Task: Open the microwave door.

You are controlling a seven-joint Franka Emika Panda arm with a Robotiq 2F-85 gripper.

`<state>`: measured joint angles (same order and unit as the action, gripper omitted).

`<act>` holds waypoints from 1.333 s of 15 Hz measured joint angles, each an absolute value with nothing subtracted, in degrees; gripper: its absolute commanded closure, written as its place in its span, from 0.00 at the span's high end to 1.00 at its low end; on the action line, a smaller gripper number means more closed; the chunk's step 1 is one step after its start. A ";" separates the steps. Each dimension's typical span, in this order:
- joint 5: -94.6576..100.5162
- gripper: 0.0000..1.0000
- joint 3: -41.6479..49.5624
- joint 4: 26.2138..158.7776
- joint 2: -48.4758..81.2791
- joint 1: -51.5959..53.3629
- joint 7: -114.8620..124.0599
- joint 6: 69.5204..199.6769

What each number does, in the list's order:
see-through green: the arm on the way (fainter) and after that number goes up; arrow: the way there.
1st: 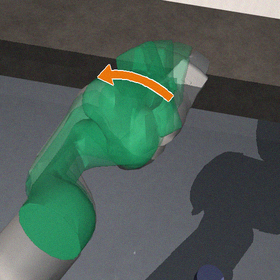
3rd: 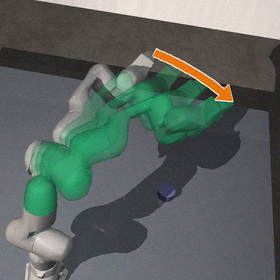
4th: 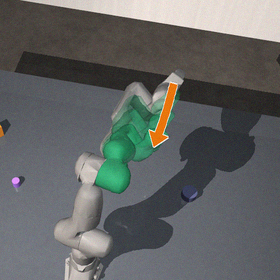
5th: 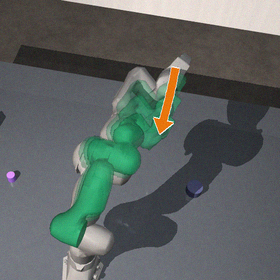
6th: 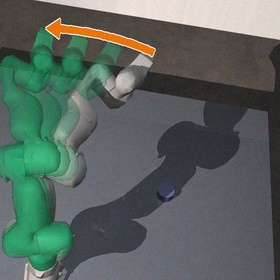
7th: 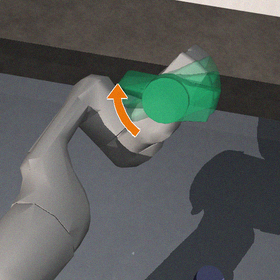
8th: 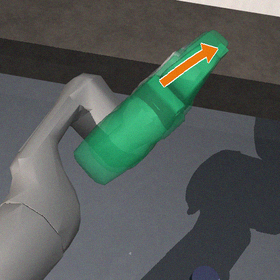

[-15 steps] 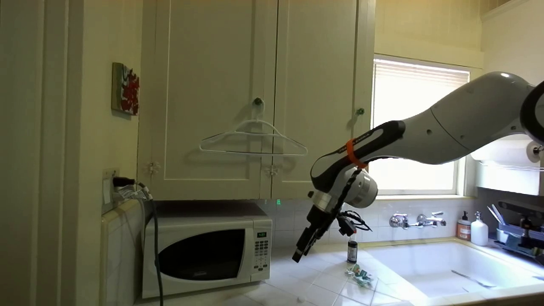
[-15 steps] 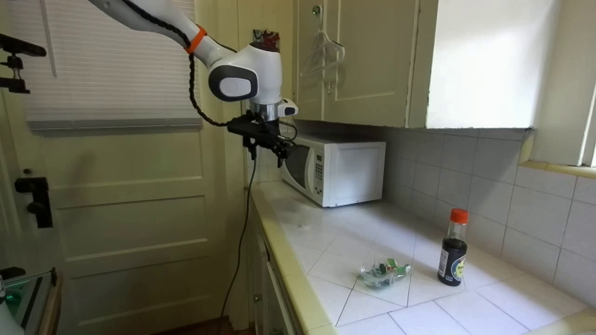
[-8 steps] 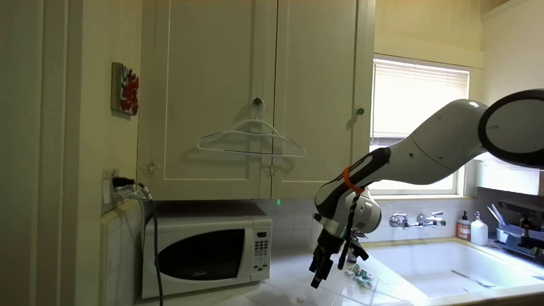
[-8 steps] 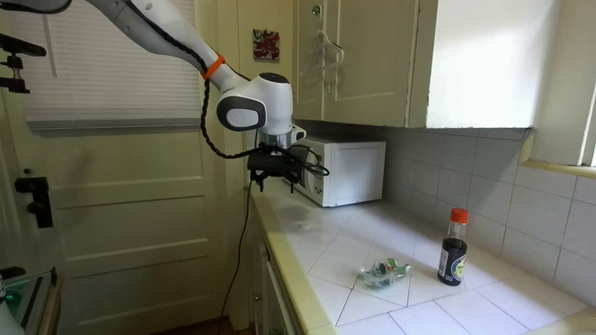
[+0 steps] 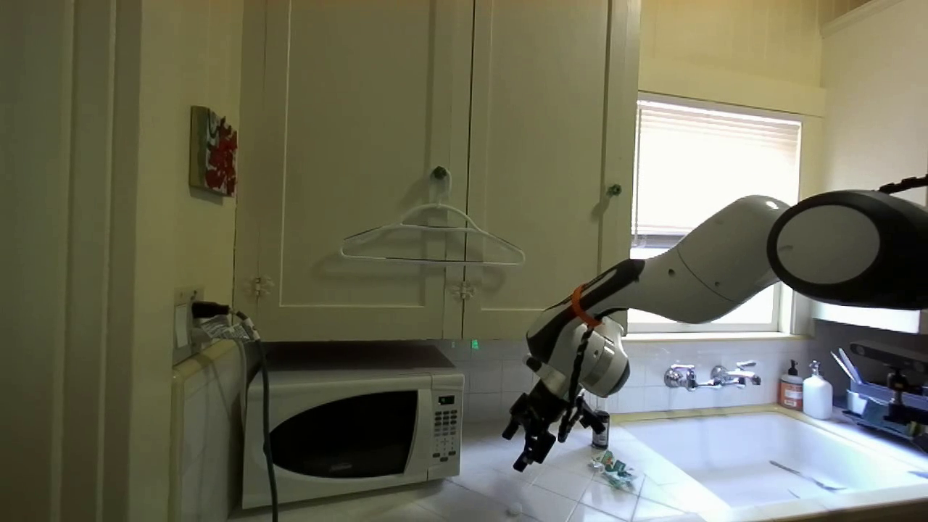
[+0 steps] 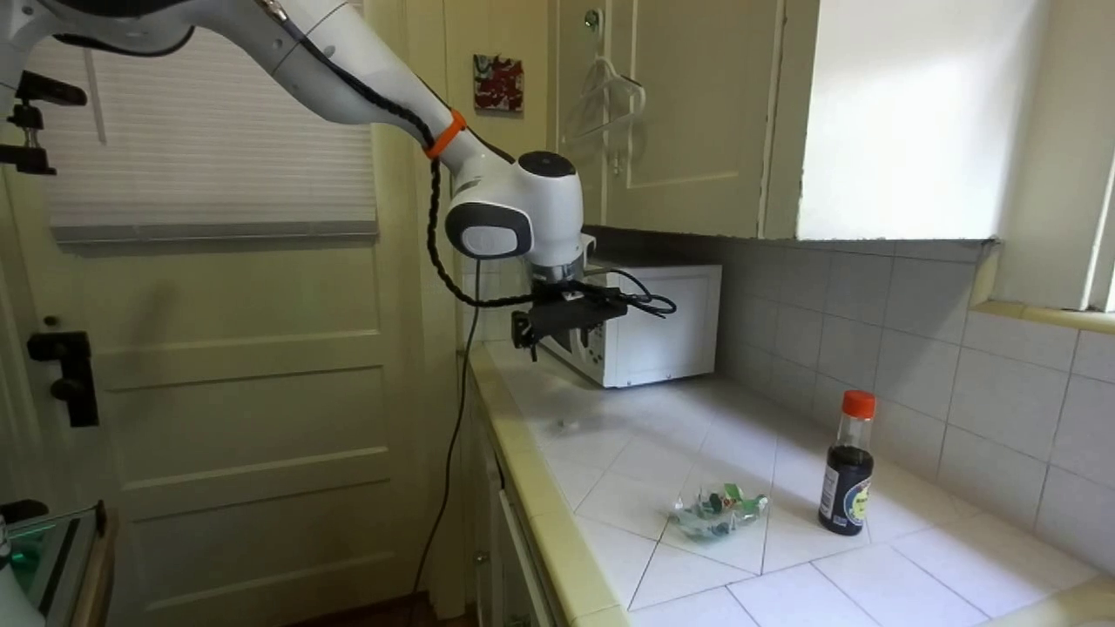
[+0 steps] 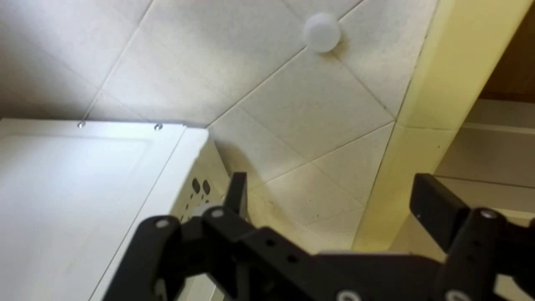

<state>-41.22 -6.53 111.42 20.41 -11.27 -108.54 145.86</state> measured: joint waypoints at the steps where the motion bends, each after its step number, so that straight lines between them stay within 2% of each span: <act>1: -42.21 1.00 -7.24 109.23 21.60 -11.81 -110.07 143.63; 6: -41.96 1.00 -7.61 101.21 28.35 -10.87 -108.42 132.17; 13: -41.99 1.00 -7.54 102.12 31.29 -8.41 -102.61 132.10; 20: -60.80 1.00 -12.25 102.36 31.09 -9.89 -118.16 138.30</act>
<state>-60.80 -12.25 102.36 31.09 -9.89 -118.16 138.30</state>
